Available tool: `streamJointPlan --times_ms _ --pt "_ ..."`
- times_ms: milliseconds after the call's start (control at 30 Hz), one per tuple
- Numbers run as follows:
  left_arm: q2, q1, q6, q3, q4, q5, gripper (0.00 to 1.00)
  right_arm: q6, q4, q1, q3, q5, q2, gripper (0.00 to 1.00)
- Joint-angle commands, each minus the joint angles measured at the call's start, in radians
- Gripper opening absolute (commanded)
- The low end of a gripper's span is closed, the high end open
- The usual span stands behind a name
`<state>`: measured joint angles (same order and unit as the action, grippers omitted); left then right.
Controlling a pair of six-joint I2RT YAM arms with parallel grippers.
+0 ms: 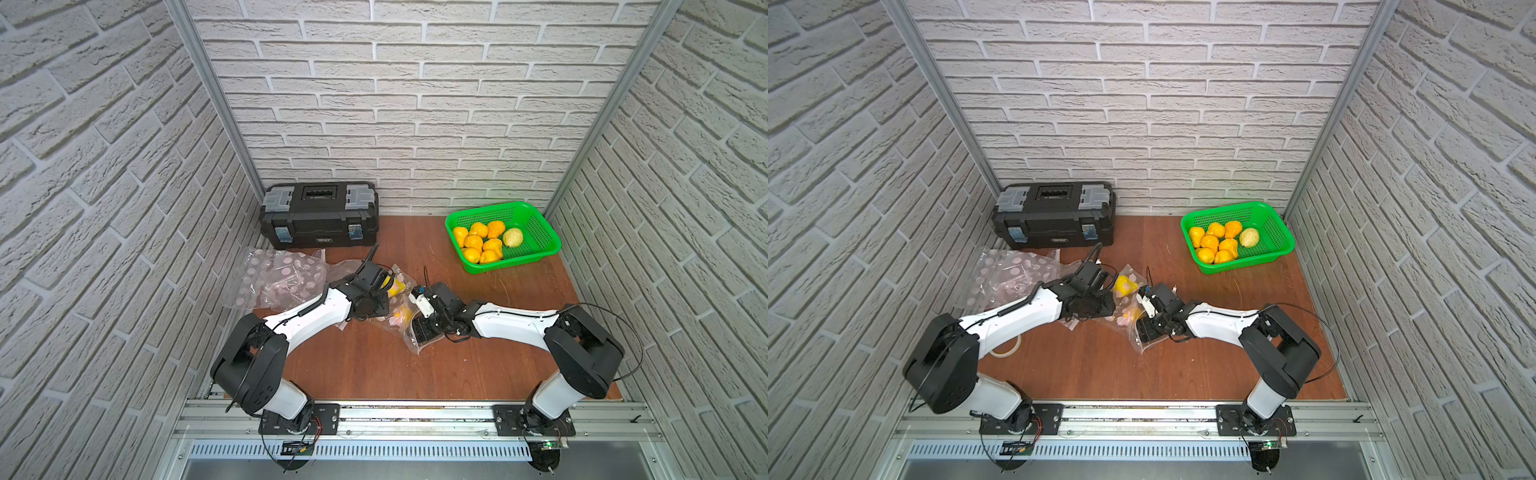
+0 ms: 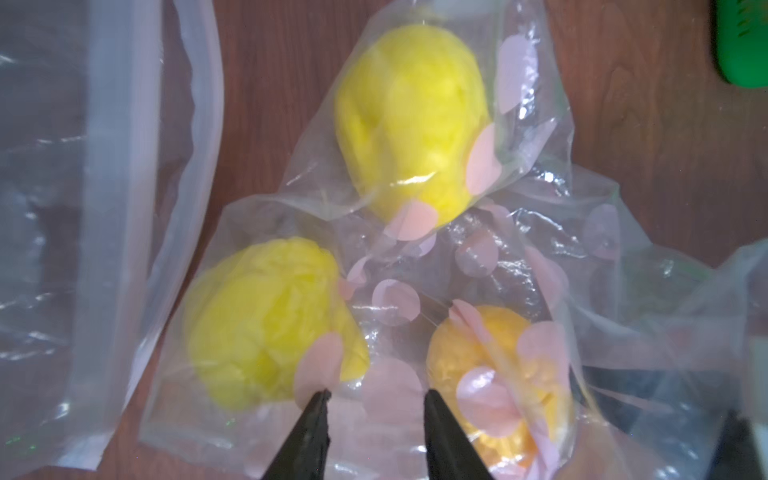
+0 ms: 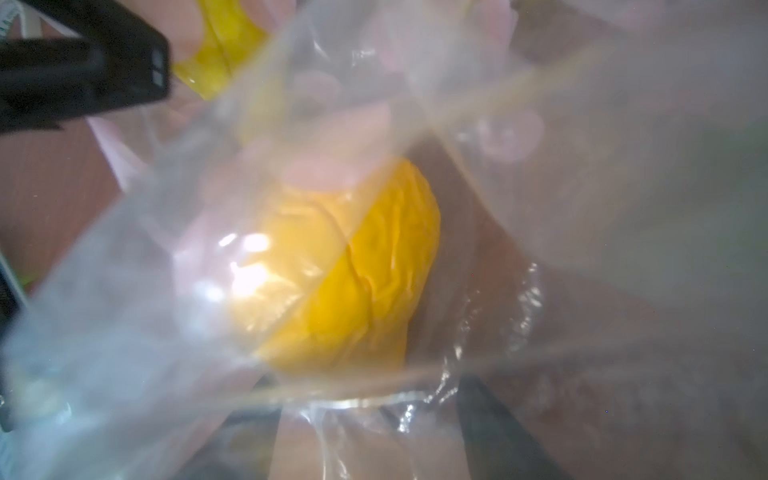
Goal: Open the zip-top bag and take out the pear
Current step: Pick up the pear from the zipper food storage bag.
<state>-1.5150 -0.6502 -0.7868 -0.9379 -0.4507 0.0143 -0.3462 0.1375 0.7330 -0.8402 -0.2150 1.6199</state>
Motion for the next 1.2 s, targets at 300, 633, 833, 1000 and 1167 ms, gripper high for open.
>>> streamJointPlan --times_ms 300,633,833,1000,1167 --pt "-0.225 -0.026 0.004 -0.045 0.086 0.048 0.36 -0.001 -0.082 -0.008 0.001 0.032 -0.052 0.51" --pt "-0.267 -0.026 -0.002 -0.006 0.139 0.066 0.3 0.032 -0.059 -0.012 -0.085 -0.048 0.067 0.72" --pt "-0.271 -0.025 0.0 -0.003 0.142 0.064 0.29 0.044 -0.032 -0.015 -0.111 -0.012 0.108 0.62" --pt "-0.269 -0.022 -0.006 0.003 0.142 0.056 0.29 0.029 0.023 -0.025 -0.089 0.022 0.028 0.46" --pt "-0.276 -0.011 -0.014 0.005 0.136 0.052 0.3 -0.002 0.132 -0.058 -0.035 0.035 -0.134 0.4"
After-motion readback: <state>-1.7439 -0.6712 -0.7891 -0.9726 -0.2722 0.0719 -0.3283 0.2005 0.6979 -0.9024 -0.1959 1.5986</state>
